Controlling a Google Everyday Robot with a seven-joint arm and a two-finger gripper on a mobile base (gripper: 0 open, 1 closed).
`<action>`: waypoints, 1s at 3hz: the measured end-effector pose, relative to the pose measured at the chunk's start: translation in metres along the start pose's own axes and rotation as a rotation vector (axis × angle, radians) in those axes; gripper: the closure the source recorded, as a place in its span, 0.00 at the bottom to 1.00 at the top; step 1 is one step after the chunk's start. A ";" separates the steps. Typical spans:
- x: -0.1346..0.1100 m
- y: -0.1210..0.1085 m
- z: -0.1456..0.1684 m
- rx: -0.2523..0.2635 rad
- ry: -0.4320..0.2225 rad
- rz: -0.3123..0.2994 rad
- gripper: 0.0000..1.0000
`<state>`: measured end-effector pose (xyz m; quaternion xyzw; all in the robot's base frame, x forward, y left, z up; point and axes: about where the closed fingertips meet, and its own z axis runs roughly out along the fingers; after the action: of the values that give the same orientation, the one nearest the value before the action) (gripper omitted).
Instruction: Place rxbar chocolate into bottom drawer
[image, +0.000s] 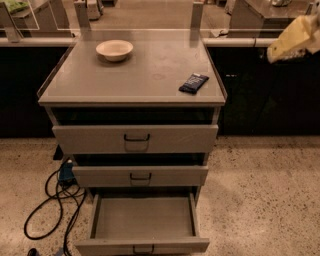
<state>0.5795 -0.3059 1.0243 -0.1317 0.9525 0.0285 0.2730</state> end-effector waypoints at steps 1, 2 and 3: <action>0.013 0.002 0.015 -0.013 0.040 0.008 1.00; 0.013 0.002 0.015 -0.014 0.040 0.008 1.00; 0.025 -0.001 0.020 -0.086 0.016 -0.017 1.00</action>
Offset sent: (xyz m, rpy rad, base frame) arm -0.0038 0.0006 -0.0198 0.0043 0.0429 -0.0004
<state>0.5695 -0.3106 0.9941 -0.1518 0.9513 0.0660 0.2599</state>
